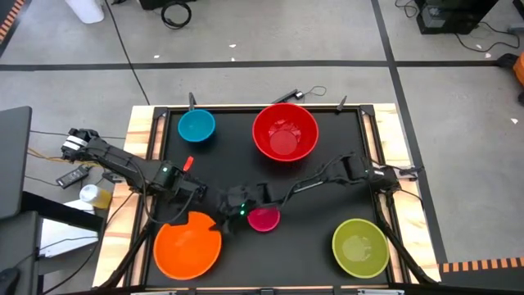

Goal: Nest bowls inside each other
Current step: Stack the orange bowl on the large red bowl

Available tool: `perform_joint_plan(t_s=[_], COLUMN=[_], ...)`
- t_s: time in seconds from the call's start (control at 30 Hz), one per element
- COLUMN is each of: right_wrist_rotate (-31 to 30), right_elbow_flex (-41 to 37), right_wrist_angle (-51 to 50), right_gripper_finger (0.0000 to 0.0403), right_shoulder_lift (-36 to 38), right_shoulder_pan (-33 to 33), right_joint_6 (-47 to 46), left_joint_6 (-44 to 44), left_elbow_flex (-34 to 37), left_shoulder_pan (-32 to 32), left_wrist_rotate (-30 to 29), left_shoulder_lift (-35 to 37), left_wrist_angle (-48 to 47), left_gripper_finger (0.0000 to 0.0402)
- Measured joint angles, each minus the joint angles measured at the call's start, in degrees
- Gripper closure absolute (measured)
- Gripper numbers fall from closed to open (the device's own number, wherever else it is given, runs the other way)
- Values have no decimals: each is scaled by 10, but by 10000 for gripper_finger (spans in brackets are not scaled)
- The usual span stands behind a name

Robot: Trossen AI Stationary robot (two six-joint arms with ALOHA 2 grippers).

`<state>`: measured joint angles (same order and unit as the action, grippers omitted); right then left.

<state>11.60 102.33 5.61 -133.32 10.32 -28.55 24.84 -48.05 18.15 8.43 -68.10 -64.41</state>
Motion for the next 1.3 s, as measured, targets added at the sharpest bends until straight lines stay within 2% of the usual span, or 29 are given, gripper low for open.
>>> perform_joint_plan(t_s=[0.13, 0.3, 0.7, 1.17, 1.3], right_wrist_rotate=[-49, -124, -193, -363, -362], right_elbow_flex=[65, 92, 92, 92, 92], right_wrist_angle=[-69, -120, -123, -104, -106], right_gripper_finger=[160, 160, 160, 160, 160], right_shoulder_lift=[-36, -47, -35, -35, -35], right_shoulder_pan=[11, 13, 13, 30, 31], right_joint_6=[12, 35, 102, 282, 289], left_joint_6=[0, 0, -2, -2, -2], left_elbow_flex=[-2, -26, -101, -106, -106], left_shoulder_pan=[0, 0, 0, 0, 0], left_wrist_rotate=[0, -6, -42, -66, -67], left_shoulder_lift=[0, 0, 0, 0, 0], left_wrist_angle=[-3, -2, 1, 1, 1], left_gripper_finger=[185, 185, 185, 185, 185])
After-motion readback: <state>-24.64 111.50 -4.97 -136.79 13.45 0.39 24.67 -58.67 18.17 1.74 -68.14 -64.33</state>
